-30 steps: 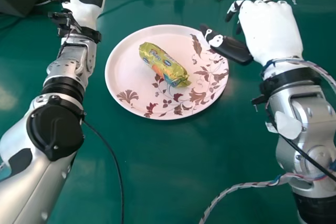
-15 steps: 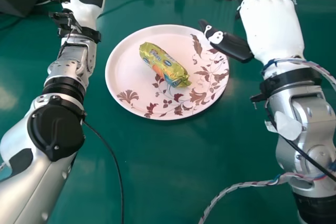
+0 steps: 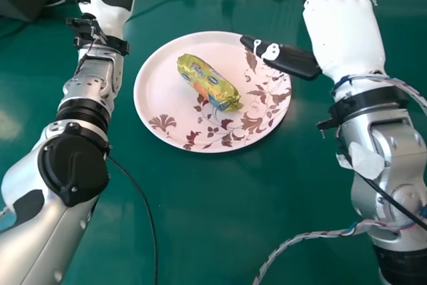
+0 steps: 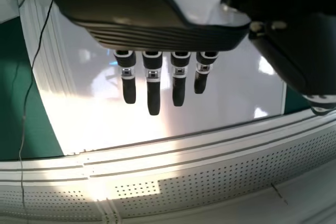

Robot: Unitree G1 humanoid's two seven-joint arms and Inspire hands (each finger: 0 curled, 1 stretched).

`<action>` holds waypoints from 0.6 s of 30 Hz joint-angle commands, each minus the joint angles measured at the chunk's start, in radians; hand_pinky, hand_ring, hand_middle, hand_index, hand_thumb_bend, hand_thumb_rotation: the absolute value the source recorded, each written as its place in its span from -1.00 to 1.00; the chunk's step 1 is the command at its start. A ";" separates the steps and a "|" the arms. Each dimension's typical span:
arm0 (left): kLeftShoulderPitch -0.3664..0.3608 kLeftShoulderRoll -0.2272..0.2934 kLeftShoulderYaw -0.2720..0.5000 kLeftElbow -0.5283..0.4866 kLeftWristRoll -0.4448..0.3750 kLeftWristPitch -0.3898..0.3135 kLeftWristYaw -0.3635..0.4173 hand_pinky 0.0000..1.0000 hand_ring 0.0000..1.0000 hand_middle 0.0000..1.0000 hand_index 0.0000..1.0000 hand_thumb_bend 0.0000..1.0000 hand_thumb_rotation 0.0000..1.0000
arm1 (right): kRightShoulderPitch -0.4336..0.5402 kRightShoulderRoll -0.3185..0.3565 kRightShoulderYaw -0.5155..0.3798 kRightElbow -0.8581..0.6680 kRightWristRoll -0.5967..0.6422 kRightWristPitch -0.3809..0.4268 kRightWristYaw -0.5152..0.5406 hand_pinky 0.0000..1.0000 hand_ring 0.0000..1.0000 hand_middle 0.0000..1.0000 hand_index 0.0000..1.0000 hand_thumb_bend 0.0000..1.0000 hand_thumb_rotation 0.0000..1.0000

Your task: Pick up biscuit and place it in the plate

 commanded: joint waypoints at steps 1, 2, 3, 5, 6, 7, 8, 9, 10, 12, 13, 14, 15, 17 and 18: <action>0.008 -0.003 -0.010 -0.003 0.006 -0.006 -0.011 0.75 0.69 0.86 1.00 1.00 0.67 | 0.011 -0.003 -0.003 -0.013 0.003 0.002 -0.001 -0.12 0.32 0.69 0.81 1.00 0.37; 0.008 -0.004 -0.010 -0.004 0.007 -0.008 -0.014 0.75 0.69 0.86 1.00 1.00 0.66 | 0.010 -0.002 -0.003 -0.014 0.003 0.002 -0.001 -0.08 0.35 0.71 0.83 1.00 0.37; 0.008 -0.005 -0.009 -0.005 0.005 -0.009 -0.013 0.75 0.69 0.86 1.00 1.00 0.66 | 0.009 -0.002 -0.003 -0.015 0.004 0.002 -0.001 -0.07 0.37 0.72 0.84 1.00 0.38; 0.007 -0.007 -0.004 -0.005 -0.002 -0.002 -0.010 0.75 0.69 0.86 1.00 1.00 0.67 | 0.008 0.000 -0.003 -0.018 0.008 0.002 -0.002 0.03 0.46 0.78 0.87 1.00 0.36; 0.006 -0.008 -0.003 -0.006 -0.004 0.000 -0.005 0.76 0.69 0.85 1.00 1.00 0.66 | 0.007 0.002 -0.004 -0.019 0.010 0.002 -0.003 0.08 0.50 0.79 0.87 1.00 0.36; 0.004 -0.009 -0.002 -0.007 -0.005 0.000 0.003 0.76 0.69 0.85 1.00 1.00 0.65 | 0.007 0.003 -0.004 -0.021 0.011 0.003 -0.003 0.10 0.52 0.79 0.87 1.00 0.36; 0.003 -0.010 -0.001 -0.008 -0.006 0.000 0.009 0.76 0.69 0.86 1.00 1.00 0.64 | 0.007 0.004 -0.005 -0.023 0.013 0.003 -0.003 0.13 0.54 0.79 0.87 1.00 0.37; 0.003 -0.011 -0.002 -0.009 -0.006 -0.002 0.010 0.76 0.69 0.86 1.00 1.00 0.64 | 0.007 0.004 -0.005 -0.025 0.013 0.004 -0.004 0.16 0.57 0.81 0.87 1.00 0.39; 0.004 -0.012 -0.003 -0.009 -0.005 -0.004 0.006 0.76 0.70 0.86 1.00 1.00 0.63 | 0.007 0.003 -0.005 -0.027 0.015 0.004 -0.004 0.19 0.61 0.84 0.89 1.00 0.41; 0.006 -0.011 -0.004 -0.008 -0.004 -0.003 -0.007 0.76 0.70 0.86 1.00 1.00 0.63 | 0.008 0.003 -0.005 -0.032 0.018 0.002 -0.005 0.26 0.68 0.89 0.93 1.00 0.42; 0.007 -0.012 -0.005 -0.010 -0.002 -0.008 -0.008 0.76 0.70 0.86 1.00 1.00 0.64 | 0.009 0.004 -0.006 -0.035 0.023 0.002 -0.006 0.29 0.70 0.91 0.94 1.00 0.42; 0.006 -0.012 -0.007 -0.011 0.000 -0.011 -0.007 0.76 0.70 0.86 1.00 1.00 0.64 | 0.009 0.005 -0.007 -0.038 0.029 0.001 -0.006 0.33 0.74 0.94 0.96 1.00 0.45; 0.006 -0.012 -0.007 -0.011 0.000 -0.012 -0.004 0.77 0.71 0.86 1.00 1.00 0.64 | 0.010 0.008 -0.009 -0.040 0.036 0.000 -0.008 0.36 0.76 0.96 0.96 1.00 0.47; 0.006 -0.011 -0.006 -0.011 -0.001 -0.009 -0.002 0.77 0.71 0.85 1.00 1.00 0.63 | 0.010 0.010 -0.011 -0.044 0.047 -0.001 -0.010 0.43 0.81 0.99 0.97 1.00 0.48; 0.006 -0.012 -0.006 -0.012 -0.001 -0.010 -0.002 0.78 0.70 0.85 1.00 1.00 0.62 | 0.011 0.013 -0.011 -0.045 0.052 0.000 -0.013 0.45 0.83 0.99 0.98 1.00 0.49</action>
